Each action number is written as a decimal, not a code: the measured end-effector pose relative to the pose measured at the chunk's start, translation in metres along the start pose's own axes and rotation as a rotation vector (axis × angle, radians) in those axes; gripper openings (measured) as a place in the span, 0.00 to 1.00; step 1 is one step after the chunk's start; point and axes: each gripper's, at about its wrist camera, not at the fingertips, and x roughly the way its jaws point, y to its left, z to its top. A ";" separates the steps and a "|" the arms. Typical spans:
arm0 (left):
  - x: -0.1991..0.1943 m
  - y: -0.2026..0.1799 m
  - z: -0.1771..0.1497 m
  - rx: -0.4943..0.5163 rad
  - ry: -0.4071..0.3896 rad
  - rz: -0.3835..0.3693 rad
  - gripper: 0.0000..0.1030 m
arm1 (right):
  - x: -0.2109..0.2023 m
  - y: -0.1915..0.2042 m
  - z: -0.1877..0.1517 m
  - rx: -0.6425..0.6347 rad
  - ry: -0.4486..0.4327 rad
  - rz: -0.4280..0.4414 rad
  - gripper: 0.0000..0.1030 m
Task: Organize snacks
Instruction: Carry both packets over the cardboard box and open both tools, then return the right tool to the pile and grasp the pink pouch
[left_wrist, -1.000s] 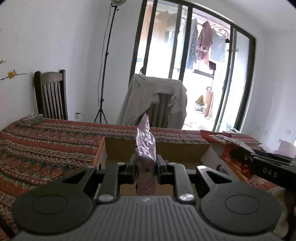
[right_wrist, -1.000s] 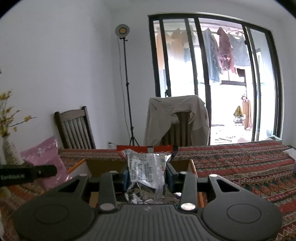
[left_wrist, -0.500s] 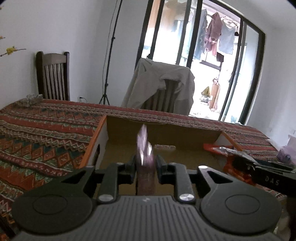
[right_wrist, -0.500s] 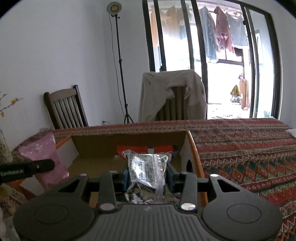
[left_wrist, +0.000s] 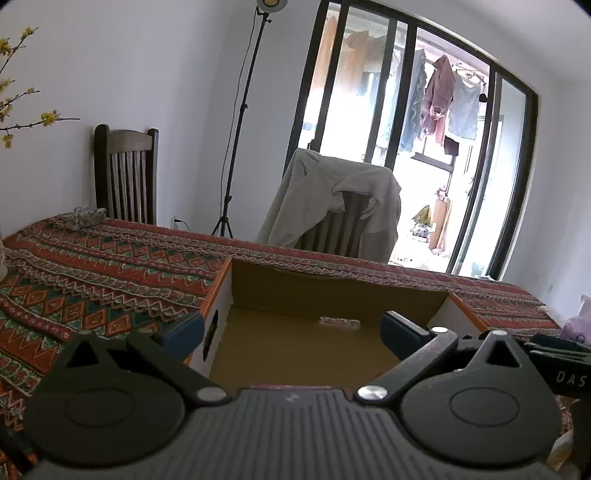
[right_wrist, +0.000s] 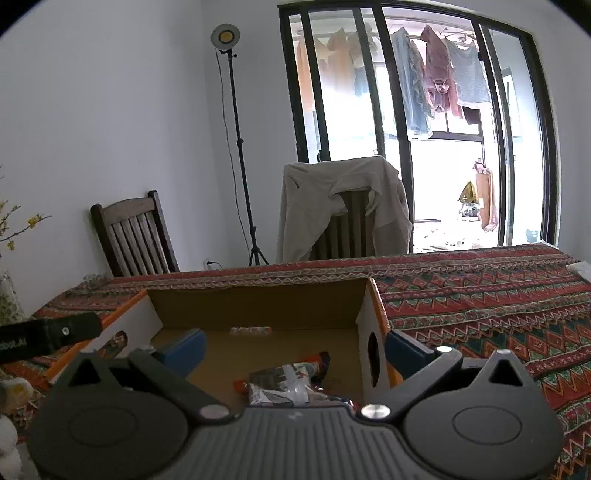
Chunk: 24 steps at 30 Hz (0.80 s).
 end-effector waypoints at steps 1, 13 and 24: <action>0.000 -0.001 0.001 0.001 0.000 -0.004 1.00 | 0.000 0.001 0.000 -0.006 0.000 -0.001 1.00; -0.029 -0.011 0.016 -0.002 -0.024 -0.019 1.00 | -0.030 0.010 0.019 -0.058 -0.052 -0.018 1.00; -0.075 -0.008 0.011 0.005 -0.037 -0.010 1.00 | -0.072 0.026 0.014 -0.081 -0.055 -0.022 1.00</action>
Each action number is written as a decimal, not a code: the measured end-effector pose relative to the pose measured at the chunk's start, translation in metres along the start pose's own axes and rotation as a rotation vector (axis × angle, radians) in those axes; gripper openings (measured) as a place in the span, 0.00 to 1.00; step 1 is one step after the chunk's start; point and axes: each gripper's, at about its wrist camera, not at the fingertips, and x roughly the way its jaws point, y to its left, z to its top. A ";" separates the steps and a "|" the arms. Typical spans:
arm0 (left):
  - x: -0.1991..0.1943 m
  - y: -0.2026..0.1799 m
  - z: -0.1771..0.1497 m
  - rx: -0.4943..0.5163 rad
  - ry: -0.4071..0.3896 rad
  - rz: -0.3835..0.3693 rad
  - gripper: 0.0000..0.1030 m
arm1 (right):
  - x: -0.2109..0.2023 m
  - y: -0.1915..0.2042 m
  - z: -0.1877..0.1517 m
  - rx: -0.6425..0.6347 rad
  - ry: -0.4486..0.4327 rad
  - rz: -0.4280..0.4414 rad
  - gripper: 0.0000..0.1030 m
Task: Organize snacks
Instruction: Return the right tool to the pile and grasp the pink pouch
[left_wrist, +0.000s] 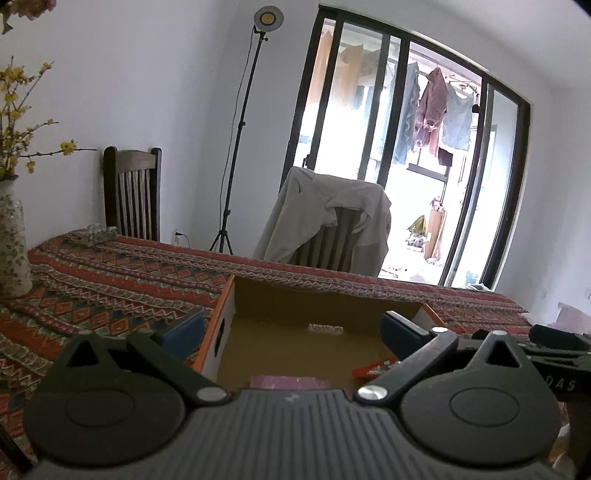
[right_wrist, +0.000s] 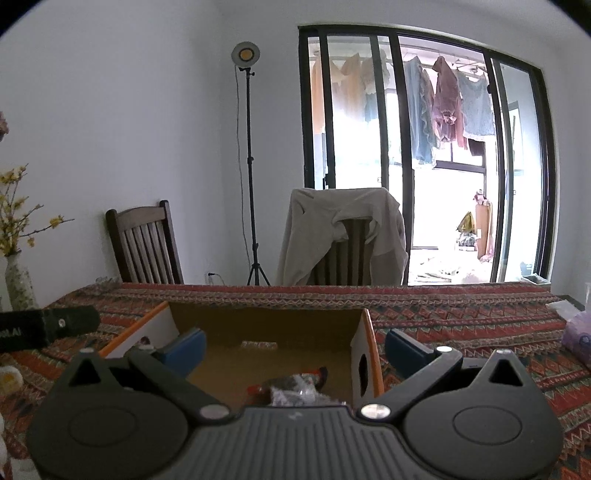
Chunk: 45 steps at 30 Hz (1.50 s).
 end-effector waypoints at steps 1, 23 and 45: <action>-0.004 0.001 -0.001 0.001 0.000 -0.001 1.00 | -0.003 0.001 -0.001 -0.001 0.002 0.000 1.00; -0.069 0.021 -0.053 0.032 0.079 0.014 1.00 | -0.061 0.019 -0.072 0.002 0.131 0.028 1.00; -0.103 0.045 -0.102 0.022 0.144 0.021 1.00 | -0.092 0.012 -0.108 0.022 0.179 0.071 1.00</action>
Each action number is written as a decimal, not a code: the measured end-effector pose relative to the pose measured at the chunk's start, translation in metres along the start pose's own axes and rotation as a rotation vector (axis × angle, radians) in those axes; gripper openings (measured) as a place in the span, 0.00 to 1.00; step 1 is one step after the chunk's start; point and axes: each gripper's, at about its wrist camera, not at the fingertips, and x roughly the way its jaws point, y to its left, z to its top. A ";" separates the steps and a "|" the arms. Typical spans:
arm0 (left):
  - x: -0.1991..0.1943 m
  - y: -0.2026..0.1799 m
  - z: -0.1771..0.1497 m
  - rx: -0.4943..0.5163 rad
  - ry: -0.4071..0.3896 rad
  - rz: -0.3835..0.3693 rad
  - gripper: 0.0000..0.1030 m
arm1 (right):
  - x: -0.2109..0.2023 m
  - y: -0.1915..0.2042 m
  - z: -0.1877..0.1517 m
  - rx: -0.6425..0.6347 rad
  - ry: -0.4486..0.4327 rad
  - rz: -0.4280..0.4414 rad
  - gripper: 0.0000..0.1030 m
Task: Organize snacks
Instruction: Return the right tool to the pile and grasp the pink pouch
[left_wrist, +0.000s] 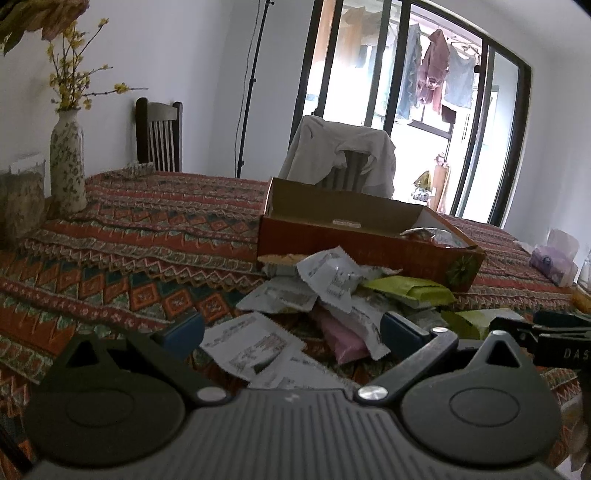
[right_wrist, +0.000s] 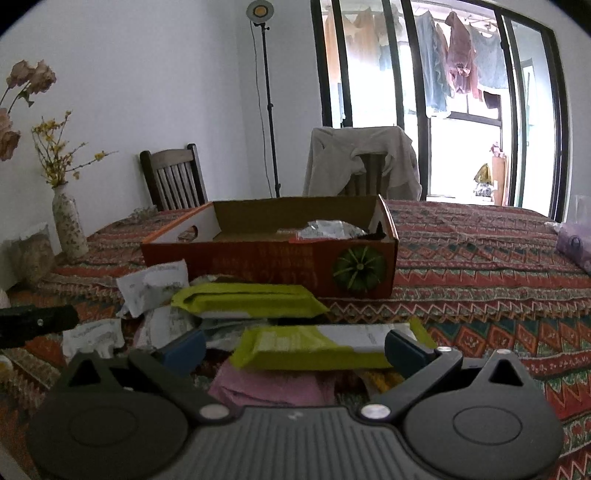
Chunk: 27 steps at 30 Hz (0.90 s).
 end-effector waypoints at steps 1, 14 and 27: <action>0.000 0.001 -0.001 0.000 0.001 -0.002 1.00 | 0.000 -0.001 -0.001 0.001 0.003 0.000 1.00; 0.004 0.014 -0.006 -0.020 0.018 0.012 1.00 | 0.010 0.002 -0.010 -0.011 0.048 -0.010 1.00; 0.009 0.019 -0.009 -0.037 0.034 0.008 1.00 | 0.052 0.019 -0.004 0.019 0.177 -0.039 1.00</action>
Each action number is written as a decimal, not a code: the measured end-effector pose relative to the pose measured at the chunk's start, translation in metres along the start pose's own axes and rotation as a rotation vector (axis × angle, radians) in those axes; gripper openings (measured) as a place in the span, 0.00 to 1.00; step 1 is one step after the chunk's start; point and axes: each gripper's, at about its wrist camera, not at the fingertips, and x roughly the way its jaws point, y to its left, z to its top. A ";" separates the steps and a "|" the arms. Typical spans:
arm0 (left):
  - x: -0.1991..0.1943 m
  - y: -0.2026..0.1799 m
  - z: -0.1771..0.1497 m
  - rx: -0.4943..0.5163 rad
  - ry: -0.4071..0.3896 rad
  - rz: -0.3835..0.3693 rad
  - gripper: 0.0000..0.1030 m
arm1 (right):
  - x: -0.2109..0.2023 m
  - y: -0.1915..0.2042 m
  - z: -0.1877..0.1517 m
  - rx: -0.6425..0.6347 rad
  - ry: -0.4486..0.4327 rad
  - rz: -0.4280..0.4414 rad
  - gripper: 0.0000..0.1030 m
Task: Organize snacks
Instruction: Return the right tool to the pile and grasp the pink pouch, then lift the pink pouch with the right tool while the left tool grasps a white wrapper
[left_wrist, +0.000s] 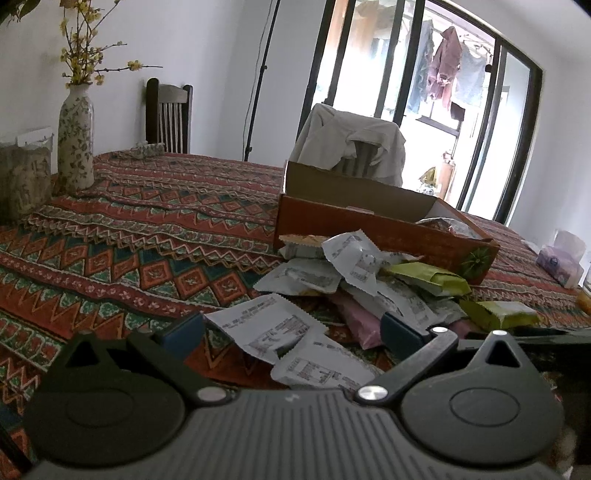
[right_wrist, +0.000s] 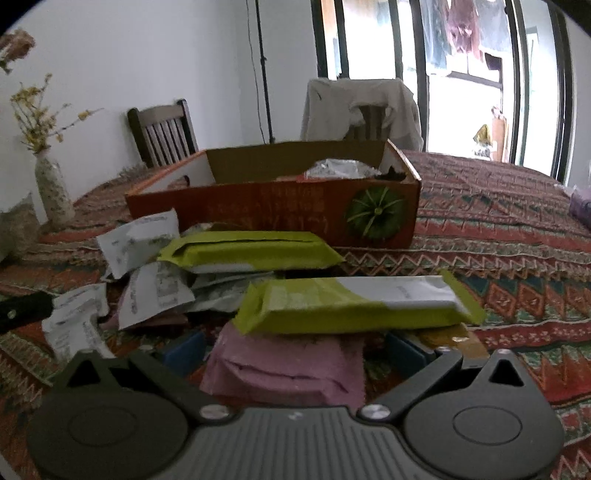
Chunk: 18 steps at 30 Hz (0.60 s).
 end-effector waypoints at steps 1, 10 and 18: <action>0.000 0.001 0.000 -0.001 0.001 0.001 1.00 | 0.004 0.001 0.001 0.001 0.011 -0.009 1.00; 0.002 0.004 -0.001 -0.018 0.012 0.009 1.00 | 0.013 0.008 -0.002 -0.033 0.026 -0.042 0.87; 0.000 0.001 -0.002 -0.010 0.007 0.005 1.00 | 0.003 0.005 -0.007 -0.053 -0.008 -0.019 0.70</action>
